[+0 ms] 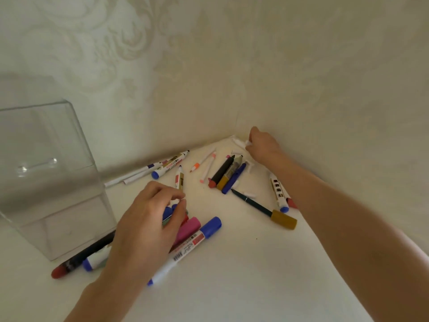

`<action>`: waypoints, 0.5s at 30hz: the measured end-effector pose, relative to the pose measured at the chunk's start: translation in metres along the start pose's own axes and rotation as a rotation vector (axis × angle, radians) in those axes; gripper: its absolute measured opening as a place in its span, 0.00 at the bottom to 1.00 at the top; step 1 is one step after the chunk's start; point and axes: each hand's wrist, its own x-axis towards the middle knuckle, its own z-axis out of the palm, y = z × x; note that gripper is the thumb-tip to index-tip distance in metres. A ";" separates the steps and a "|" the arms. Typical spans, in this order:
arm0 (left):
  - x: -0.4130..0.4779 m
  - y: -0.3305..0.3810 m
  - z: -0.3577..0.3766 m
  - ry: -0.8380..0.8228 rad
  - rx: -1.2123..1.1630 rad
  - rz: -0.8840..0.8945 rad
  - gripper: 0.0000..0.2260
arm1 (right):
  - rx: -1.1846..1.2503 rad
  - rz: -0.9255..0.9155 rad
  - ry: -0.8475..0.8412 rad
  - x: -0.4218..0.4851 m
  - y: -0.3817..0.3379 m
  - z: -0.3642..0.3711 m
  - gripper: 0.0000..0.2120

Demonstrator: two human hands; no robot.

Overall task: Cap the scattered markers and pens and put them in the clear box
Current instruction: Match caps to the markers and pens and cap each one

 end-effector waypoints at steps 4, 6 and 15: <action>0.005 -0.001 0.004 -0.029 -0.095 -0.045 0.06 | -0.038 -0.001 0.043 -0.001 0.002 0.011 0.11; 0.007 -0.001 0.003 -0.039 -0.162 -0.055 0.05 | 0.154 0.019 0.139 -0.005 0.001 0.003 0.09; 0.034 0.012 0.006 -0.148 -0.840 -0.310 0.11 | 1.332 0.048 -0.298 -0.159 -0.051 -0.052 0.10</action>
